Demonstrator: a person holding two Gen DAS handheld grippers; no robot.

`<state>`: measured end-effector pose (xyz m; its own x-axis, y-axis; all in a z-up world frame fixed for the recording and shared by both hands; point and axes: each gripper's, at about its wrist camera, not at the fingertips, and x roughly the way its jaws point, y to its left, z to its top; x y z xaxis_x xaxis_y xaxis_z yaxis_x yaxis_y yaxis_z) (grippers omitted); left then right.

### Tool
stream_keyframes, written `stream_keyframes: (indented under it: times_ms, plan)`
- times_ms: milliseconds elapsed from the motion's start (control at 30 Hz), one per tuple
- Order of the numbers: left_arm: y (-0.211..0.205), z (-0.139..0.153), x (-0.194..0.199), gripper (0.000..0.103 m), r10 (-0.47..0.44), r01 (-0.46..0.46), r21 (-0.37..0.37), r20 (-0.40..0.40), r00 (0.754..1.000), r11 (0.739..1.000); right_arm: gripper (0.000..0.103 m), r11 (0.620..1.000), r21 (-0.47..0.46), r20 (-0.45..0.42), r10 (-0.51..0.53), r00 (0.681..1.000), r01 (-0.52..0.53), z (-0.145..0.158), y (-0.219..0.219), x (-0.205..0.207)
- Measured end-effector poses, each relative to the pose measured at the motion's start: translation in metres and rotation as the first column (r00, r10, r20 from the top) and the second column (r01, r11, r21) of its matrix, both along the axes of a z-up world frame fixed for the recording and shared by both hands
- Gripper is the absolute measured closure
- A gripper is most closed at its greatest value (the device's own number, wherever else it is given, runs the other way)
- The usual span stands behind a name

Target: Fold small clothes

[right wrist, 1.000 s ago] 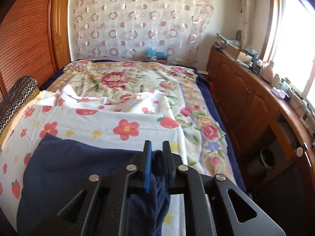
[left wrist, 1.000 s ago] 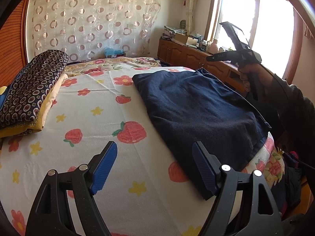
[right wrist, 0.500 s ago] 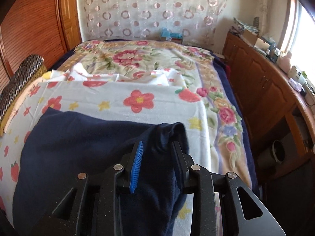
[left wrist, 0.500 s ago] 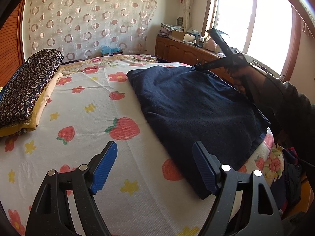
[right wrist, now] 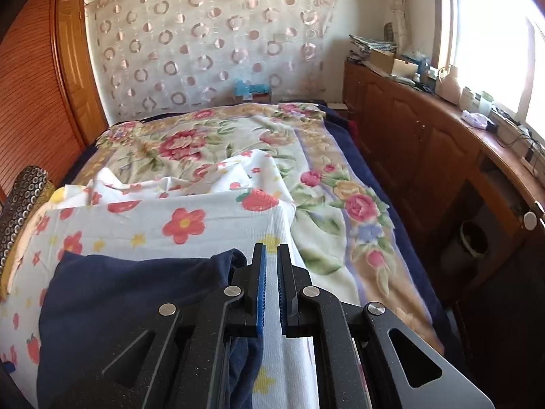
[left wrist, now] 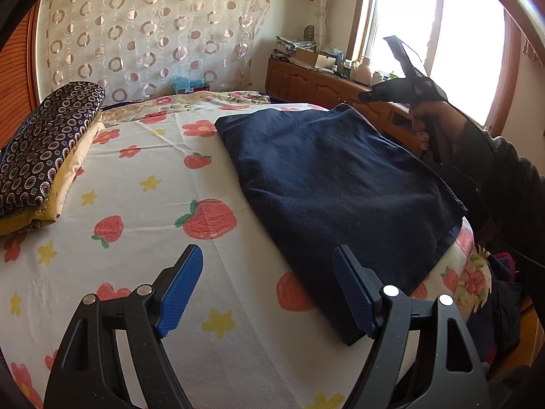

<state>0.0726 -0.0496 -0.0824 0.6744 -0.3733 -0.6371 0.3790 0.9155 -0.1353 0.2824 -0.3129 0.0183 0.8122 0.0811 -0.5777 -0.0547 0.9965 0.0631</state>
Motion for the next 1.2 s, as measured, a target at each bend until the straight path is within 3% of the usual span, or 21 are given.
stream_keyframes:
  times_ms: [200,600,667,733,800,833,1000,1200]
  plan:
    - [-0.006,-0.002,0.002,0.024,-0.012,0.012,0.014,-0.011,1.0,1.0,0.097,0.998,0.003,0.037,0.069,0.997,-0.069,0.003,0.003,-0.037]
    - [-0.017,-0.002,0.0,0.024,-0.037,0.037,0.038,-0.017,0.999,0.999,0.094,0.974,-0.098,0.06,0.211,0.976,-0.205,-0.049,0.007,-0.157]
    - [-0.02,-0.003,-0.001,0.024,-0.044,0.045,0.039,-0.022,0.999,0.998,0.085,0.972,-0.1,0.058,0.218,0.974,-0.212,-0.057,0.004,-0.174]
    - [-0.023,-0.003,-0.001,0.024,-0.06,0.061,0.034,-0.027,0.998,0.998,0.062,0.97,-0.094,0.058,0.23,0.971,-0.224,-0.058,0.002,-0.187]
    - [-0.025,-0.003,-0.003,0.028,-0.075,0.076,0.016,-0.028,0.997,0.997,0.054,0.971,-0.106,0.066,0.221,0.973,-0.214,-0.061,-0.002,-0.2]
    - [-0.023,-0.002,-0.004,0.036,-0.071,0.071,0.001,-0.019,0.997,0.997,0.053,0.971,-0.115,0.058,0.217,0.975,-0.209,-0.063,-0.003,-0.204]
    - [-0.024,-0.001,-0.007,0.05,-0.085,0.085,-0.019,-0.026,0.996,0.996,0.052,0.979,-0.081,0.028,0.191,0.981,-0.188,-0.069,-0.011,-0.218]
    - [-0.034,-0.008,-0.01,0.051,-0.138,0.137,-0.01,-0.077,0.987,0.99,0.052,0.981,-0.059,-0.02,0.183,0.983,-0.184,-0.078,-0.01,-0.236]
